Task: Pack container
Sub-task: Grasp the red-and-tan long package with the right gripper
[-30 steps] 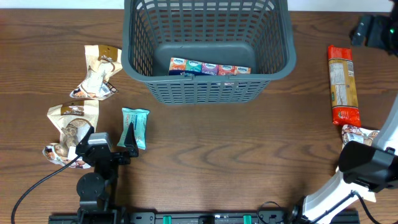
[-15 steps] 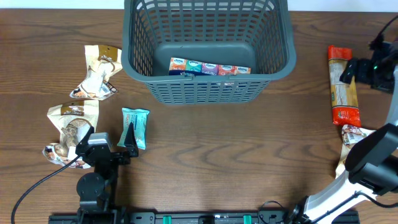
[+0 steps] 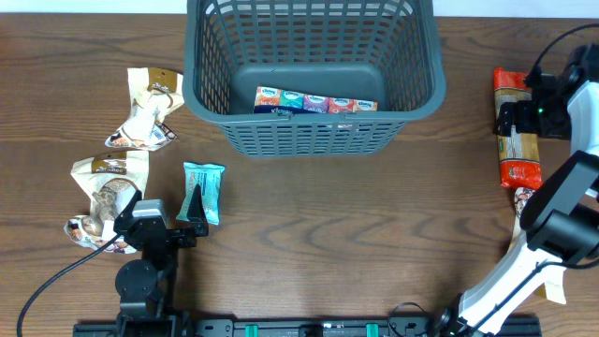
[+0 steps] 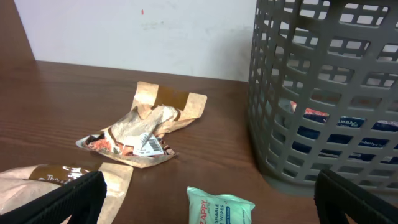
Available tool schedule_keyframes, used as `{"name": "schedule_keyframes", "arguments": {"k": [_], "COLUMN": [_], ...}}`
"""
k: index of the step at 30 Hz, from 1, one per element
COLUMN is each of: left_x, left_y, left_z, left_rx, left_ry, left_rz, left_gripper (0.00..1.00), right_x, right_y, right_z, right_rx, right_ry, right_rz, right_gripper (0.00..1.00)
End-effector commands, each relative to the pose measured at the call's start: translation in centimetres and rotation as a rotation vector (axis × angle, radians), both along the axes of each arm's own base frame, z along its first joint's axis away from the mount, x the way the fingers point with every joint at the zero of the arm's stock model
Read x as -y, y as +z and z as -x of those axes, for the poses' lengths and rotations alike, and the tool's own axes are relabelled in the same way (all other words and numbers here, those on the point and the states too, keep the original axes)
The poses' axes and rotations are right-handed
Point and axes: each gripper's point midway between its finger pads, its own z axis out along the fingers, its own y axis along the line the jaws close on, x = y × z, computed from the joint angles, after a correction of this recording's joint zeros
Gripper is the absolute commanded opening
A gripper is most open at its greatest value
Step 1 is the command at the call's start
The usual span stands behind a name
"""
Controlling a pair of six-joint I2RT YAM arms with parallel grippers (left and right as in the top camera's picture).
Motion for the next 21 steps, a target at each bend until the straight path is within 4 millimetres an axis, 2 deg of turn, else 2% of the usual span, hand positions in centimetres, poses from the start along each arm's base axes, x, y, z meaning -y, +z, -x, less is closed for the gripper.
{"name": "schedule_keyframes", "arguments": {"k": [1,11,21], "left_x": [0.0,0.0,0.0], "left_y": [-1.8,-1.8,-1.8], "left_z": [0.1,0.1,0.1], "left_rx": [-0.057,-0.057,-0.057], "left_ry": [0.001,0.001,0.002], "left_rz": [0.005,0.005,0.013], "left_gripper": [0.99,0.99,0.99], "right_x": [-0.1,0.1,1.3], "right_y": [-0.4,-2.2,-2.1], "right_z": [-0.8,-2.3,-4.6], "right_rx": [0.007,0.042,0.135], "right_ry": [0.044,0.090,0.002], "right_rz": [0.006,-0.002,0.025], "right_gripper": [0.99,0.99,0.99]}}
